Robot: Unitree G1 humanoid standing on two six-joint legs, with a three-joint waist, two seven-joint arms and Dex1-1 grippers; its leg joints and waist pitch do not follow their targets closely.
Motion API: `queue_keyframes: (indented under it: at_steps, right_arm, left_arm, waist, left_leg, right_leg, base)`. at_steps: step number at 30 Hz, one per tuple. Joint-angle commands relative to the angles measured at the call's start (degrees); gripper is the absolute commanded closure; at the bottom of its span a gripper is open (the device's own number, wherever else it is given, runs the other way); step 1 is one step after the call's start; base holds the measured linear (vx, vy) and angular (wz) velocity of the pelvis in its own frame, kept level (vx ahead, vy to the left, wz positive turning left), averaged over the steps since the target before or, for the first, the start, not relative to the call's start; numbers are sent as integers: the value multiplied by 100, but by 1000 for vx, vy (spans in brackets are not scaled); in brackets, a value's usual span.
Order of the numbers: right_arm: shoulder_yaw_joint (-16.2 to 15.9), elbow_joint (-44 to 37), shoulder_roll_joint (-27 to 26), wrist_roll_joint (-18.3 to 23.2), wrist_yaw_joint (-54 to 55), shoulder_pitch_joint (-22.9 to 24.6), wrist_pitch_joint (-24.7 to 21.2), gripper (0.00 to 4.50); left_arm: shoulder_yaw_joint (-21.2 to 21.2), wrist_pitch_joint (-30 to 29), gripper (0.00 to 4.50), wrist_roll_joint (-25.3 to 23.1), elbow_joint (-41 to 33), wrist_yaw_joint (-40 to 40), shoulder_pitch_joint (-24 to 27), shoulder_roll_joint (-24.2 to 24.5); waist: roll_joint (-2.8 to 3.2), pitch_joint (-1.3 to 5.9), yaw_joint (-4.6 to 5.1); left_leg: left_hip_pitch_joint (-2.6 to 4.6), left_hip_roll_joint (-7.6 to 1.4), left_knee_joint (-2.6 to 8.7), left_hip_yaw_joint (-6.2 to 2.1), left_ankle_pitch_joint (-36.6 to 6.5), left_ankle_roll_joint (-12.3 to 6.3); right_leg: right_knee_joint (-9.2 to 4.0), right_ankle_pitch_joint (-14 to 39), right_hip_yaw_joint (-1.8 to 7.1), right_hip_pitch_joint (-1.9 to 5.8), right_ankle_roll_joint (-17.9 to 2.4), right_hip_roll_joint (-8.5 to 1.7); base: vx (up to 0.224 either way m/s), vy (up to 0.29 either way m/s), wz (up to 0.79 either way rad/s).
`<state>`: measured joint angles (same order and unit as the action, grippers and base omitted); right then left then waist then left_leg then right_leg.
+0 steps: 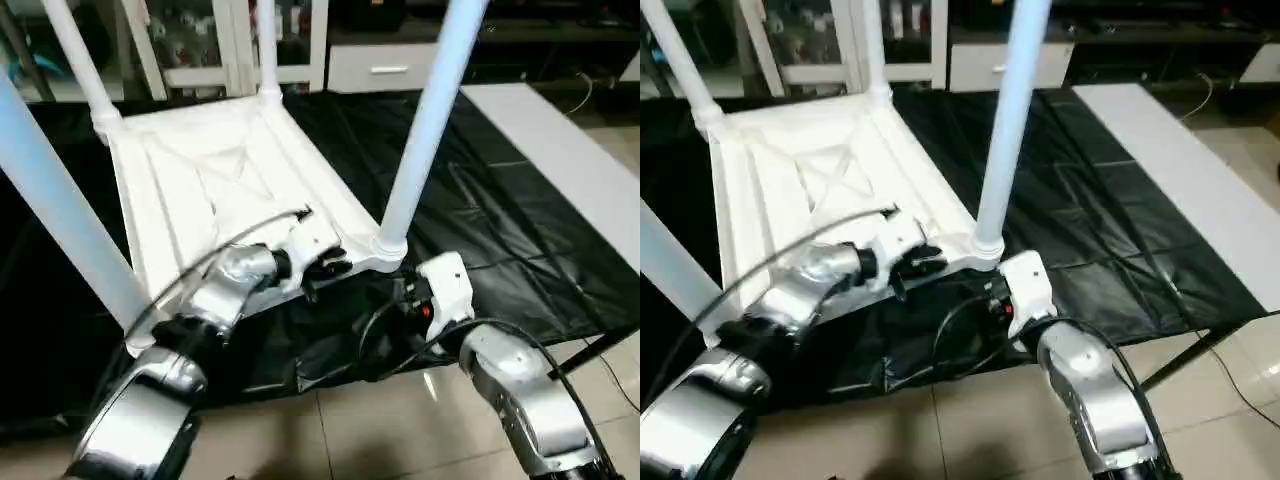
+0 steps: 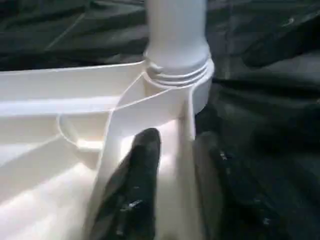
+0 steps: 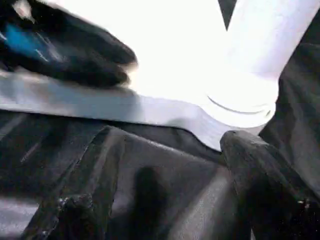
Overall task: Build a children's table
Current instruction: Rotate leg to tighten
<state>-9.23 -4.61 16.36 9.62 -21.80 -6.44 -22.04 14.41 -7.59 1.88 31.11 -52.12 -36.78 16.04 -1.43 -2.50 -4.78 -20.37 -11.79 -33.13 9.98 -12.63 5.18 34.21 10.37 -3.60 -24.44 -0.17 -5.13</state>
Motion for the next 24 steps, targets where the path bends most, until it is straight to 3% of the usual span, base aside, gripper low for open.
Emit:
queue_keyframes:
  at_steps: [1, 3, 5, 7, 9, 11, 15, 17, 21, 22, 24]
  right_arm:
    - [141, -66, 90, 33, -67, 21, -60, 115]
    - [178, -22, 111, 36, -100, -1, -59, 115]
    - [189, 38, 118, 24, -128, -50, -46, 115]
    - [184, 72, 109, 24, -136, -105, -47, 115]
    - [179, 85, 97, 27, -150, -132, -41, 115]
    - [142, 108, 92, 13, -158, -141, -10, 115]
    - [115, 141, 79, -50, -162, -153, 21, 115]
    - [136, 146, 64, -56, -160, -156, 21, 115]
    - [148, 149, 57, -75, -157, -153, 25, 115]
    - [147, 148, 59, -81, -158, -139, 31, 115]
    - [141, 164, 66, -99, -152, -129, 52, 115]
  left_arm:
    - [16, -696, 291, 318, -801, -547, 222, 218]
    - [137, -1094, 266, 545, -1454, -931, 489, 510]
    - [206, -1579, 255, 790, -2069, -1178, 721, 774]
    - [301, -1881, 239, 758, -2378, -1301, 853, 993]
    - [340, -2078, 220, 637, -2580, -1233, 943, 1110]
    - [354, -1988, 196, 82, -2278, -676, 867, 1035]
    - [374, -1623, 176, -639, -1545, 260, 587, 903]
    - [331, -1613, 155, -724, -1364, 684, 460, 841]
    - [352, -1632, 134, -809, -1081, 1227, 241, 751]
    - [430, -1508, 123, -850, -878, 1354, 146, 654]
    - [455, -1133, 116, -959, -471, 1668, -12, 386]
  waist:
    - [-26, 379, -49]
    - [-44, 332, -30]
    - [-20, 313, -47]
    - [-23, 270, -52]
    - [-18, 248, -42]
    - [-32, 217, -26]
    - [-36, 266, -63]
    - [-43, 275, -58]
    - [-53, 283, -42]
    - [-45, 280, -53]
    - [-65, 292, -69]
  left_leg:
    - [45, -100, 252, 39, 715, -826]
    - [49, -109, 285, 65, 357, -706]
    - [69, -134, 322, 63, -8, -513]
    - [68, -126, 370, 74, -445, -255]
    - [56, -134, 401, 59, -696, -117]
    - [81, -116, 431, 38, -1218, 89]
    - [49, -83, 416, 4, -889, 114]
    - [23, -86, 408, -1, -916, 130]
    - [-23, -75, 409, -24, -891, 133]
    - [9, -68, 402, -13, -928, 124]
    - [6, -70, 391, -18, -872, 101]
  right_leg:
    - [-105, -1184, 228, 409, -1739, -272]
    - [-157, -581, 233, 387, -1644, -246]
    - [-187, -97, 243, 379, -1539, -264]
    - [-240, 400, 253, 365, -1374, -245]
    - [-263, 725, 257, 374, -1242, -254]
    - [-394, 1745, 266, 346, -802, -257]
    - [-378, 1512, 263, 375, -628, -249]
    - [-347, 1291, 257, 380, -719, -237]
    - [-352, 1349, 242, 405, -692, -240]
    - [-371, 1415, 241, 369, -691, -229]
    - [-358, 1320, 241, 379, -726, -233]
  base:
    - [0, 0, 0]
    - [0, 0, 0]
    - [0, 0, 0]
    - [0, 0, 0]
    - [-58, -12, 1]
    - [-62, -16, 1]
    - [0, 0, 0]
    - [0, 0, 0]
    - [0, 0, 0]
    - [0, 0, 0]
    - [0, 0, 0]
